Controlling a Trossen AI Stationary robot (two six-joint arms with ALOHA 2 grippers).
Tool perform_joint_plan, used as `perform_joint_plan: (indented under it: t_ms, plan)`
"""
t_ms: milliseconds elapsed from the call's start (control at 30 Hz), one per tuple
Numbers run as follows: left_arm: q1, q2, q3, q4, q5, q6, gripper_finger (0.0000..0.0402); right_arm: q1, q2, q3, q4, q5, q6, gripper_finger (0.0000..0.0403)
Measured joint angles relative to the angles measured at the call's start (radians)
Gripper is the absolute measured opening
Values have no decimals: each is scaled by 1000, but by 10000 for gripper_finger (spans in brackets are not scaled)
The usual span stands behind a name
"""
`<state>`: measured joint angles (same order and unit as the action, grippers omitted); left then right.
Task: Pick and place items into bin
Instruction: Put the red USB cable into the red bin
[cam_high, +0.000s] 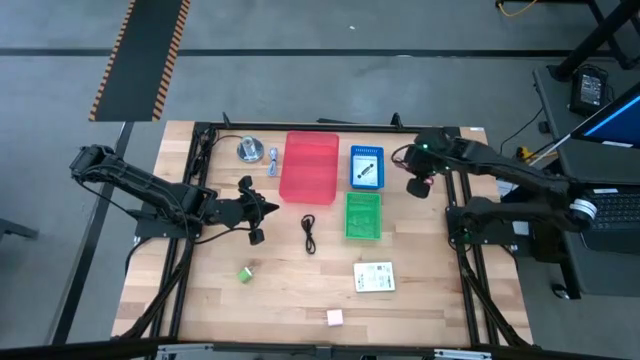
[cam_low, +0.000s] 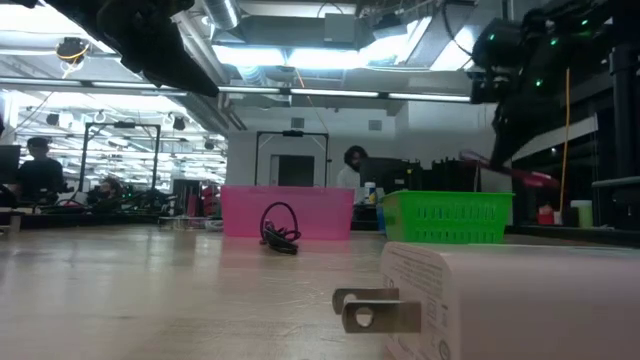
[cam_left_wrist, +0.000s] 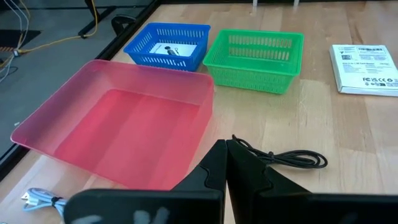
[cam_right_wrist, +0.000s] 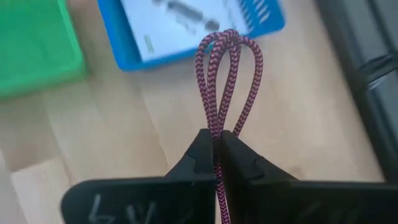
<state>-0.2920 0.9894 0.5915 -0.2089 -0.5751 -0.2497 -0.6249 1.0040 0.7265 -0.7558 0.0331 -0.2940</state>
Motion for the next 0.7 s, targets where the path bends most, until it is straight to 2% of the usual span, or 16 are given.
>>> perform_joint_plan:
  t_ms: [300, 500, 700]
  plan:
    - [0, 0, 0, 0, -7, 1, 2, 55, -57, 0, 127, -81, 34, 0]
    - [0, 0, 0, 0, -7, 1, 2, 108, -57, 0, 204, -83, 83, 0]
    - [0, 0, 0, 0, -8, 1, 2, 183, -57, 1, 438, -167, 160, 0]
